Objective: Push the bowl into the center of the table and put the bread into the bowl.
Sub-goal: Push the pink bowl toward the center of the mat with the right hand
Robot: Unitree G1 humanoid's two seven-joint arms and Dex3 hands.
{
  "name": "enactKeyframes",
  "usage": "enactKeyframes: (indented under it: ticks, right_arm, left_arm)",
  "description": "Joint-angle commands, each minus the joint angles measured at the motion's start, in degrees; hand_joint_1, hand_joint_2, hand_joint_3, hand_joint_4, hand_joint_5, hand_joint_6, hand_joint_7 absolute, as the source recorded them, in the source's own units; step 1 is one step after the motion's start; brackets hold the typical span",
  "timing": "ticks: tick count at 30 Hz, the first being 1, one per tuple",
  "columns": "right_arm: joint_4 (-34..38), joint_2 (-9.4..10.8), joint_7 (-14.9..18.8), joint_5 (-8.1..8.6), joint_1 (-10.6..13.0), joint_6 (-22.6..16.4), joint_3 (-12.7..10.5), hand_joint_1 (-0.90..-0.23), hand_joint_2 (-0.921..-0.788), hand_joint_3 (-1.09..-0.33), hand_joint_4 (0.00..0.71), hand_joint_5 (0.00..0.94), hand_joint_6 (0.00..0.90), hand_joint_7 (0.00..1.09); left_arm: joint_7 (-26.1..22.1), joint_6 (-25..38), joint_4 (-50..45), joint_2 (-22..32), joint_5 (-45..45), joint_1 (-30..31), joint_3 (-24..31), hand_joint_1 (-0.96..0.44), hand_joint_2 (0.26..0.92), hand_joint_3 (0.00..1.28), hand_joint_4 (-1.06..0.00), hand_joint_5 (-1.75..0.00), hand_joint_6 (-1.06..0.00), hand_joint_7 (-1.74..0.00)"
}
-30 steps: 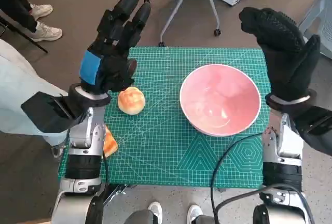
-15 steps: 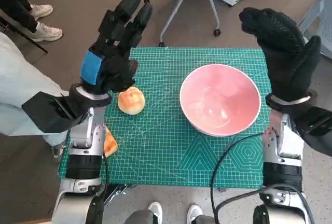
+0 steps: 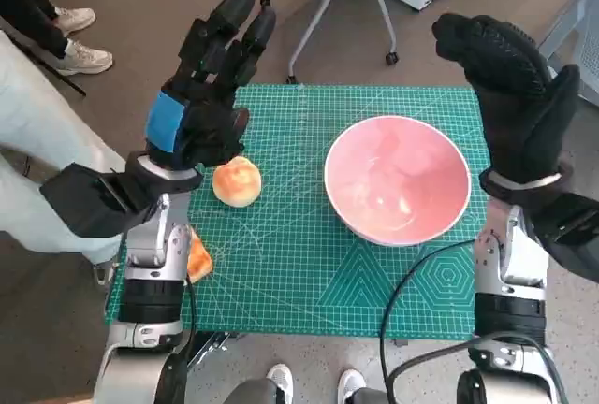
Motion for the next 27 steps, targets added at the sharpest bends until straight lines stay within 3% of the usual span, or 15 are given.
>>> enactKeyframes:
  ticks: [1, 5, 9, 15, 21, 27]
  right_arm:
    - [1.63, -1.21, 0.57, 0.01, 1.51, -0.46, -0.68, -0.655, -0.921, -0.664, 0.2, 0.002, 0.227, 0.16]
    - [6.45, -2.65, 1.28, 0.05, 0.91, -2.87, -2.27, -0.656, -0.921, -0.663, 0.203, 0.003, 0.225, 0.16]
    - [16.35, -4.92, 1.53, -0.43, -0.97, -7.23, -4.63, -0.662, -0.921, -0.66, 0.203, 0.003, 0.225, 0.15]
    - [32.72, -8.3, -2.83, -3.75, -4.07, -12.92, -6.92, -0.666, -0.921, -0.687, 0.172, 0.0, 0.205, 0.14]
    - [44.4, -10.04, -7.54, -4.35, -6.35, -11.22, -8.38, -0.643, -0.921, -0.722, 0.14, 0.0, 0.193, 0.13]
    - [50.89, -9.31, -11.62, -3.36, -7.14, -5.55, -10.28, -0.6, -0.921, -0.773, 0.114, 0.0, 0.197, 0.12]
  left_arm:
    - [0.19, -0.02, -0.62, -0.15, -0.14, 0.12, 0.12, -0.74, 0.921, 0.54, -0.1, 0.0, 0.0, -0.38]
    - [0.13, -0.26, -0.24, -0.18, -0.12, 0.0, 0.19, -0.73, 0.921, 0.54, -0.1, 0.0, 0.0, -0.39]
    - [0.12, -0.34, -0.11, -0.24, -0.16, -0.01, 0.26, -0.73, 0.921, 0.54, -0.1, 0.0, 0.0, -0.39]
    - [0.16, 0.16, -0.47, -0.27, -0.51, 0.08, 0.48, -0.73, 0.921, 0.54, -0.1, 0.0, 0.0, -0.39]
    - [0.15, 0.46, -0.74, -0.22, -0.84, 0.22, 0.61, -0.75, 0.921, 0.53, -0.1, 0.0, 0.0, -0.39]
    - [-0.06, 0.0, -0.47, -0.02, -0.87, 0.18, 0.71, -0.75, 0.921, 0.52, -0.1, 0.0, 0.0, -0.39]
